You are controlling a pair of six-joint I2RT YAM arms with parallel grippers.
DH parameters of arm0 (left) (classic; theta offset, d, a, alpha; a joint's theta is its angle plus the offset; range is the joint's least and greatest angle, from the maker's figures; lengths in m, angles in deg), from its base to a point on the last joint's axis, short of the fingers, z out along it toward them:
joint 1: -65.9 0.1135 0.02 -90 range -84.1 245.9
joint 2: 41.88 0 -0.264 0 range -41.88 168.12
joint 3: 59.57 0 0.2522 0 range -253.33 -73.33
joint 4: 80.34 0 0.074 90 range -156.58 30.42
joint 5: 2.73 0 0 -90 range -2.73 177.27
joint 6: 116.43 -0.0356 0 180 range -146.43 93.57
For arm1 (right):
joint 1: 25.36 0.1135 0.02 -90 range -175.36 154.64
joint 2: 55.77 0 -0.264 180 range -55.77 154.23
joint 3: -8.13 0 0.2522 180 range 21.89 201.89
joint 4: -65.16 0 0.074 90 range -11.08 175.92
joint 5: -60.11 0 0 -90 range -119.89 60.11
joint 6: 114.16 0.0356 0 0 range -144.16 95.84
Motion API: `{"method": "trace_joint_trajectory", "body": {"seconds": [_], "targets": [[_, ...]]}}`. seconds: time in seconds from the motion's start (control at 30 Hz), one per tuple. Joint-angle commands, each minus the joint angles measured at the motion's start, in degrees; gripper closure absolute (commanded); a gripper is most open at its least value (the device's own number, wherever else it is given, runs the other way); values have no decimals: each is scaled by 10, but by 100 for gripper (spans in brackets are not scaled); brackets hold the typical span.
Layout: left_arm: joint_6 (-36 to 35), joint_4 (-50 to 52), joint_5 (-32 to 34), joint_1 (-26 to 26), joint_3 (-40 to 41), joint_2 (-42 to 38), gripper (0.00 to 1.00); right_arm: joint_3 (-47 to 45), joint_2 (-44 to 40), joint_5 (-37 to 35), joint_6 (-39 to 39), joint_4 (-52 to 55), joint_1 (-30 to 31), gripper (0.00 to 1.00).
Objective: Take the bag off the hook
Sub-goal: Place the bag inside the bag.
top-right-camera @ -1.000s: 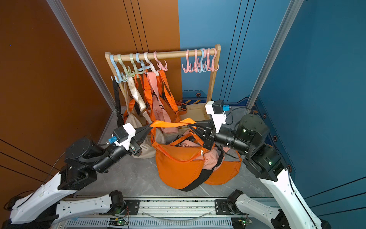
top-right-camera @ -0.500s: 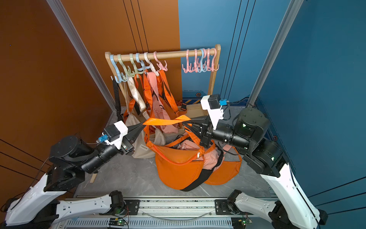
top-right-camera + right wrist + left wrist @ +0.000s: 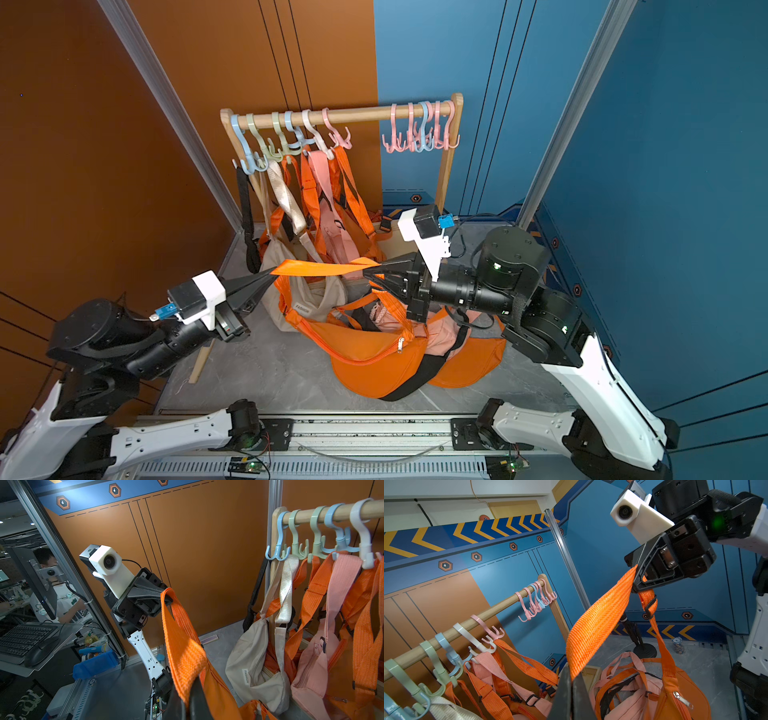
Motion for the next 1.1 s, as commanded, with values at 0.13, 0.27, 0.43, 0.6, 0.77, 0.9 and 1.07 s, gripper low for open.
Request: {"method": "trace_joint_trajectory", "body": {"seconds": [0.13,0.27,0.43,0.6,0.77,0.9,1.07], "targets": [[24,-8,74,8,-45,-64,100,40,-37,-32,-3,-15,-11,100],[35,-10,109,8,12,-101,100,-32,-57,-38,-1,-28,-3,100],[31,-44,216,8,120,-135,100,-137,-77,-82,-13,-54,-3,100],[21,-86,308,11,180,-95,100,-207,-67,-218,-4,-95,-4,100],[55,-140,313,59,209,-40,100,-219,-25,-240,-2,-117,-21,100],[154,-133,211,155,213,0,100,-218,5,-240,-2,-123,-43,100],[251,-154,99,260,254,48,100,-235,25,-246,-20,-119,-85,100]]}}
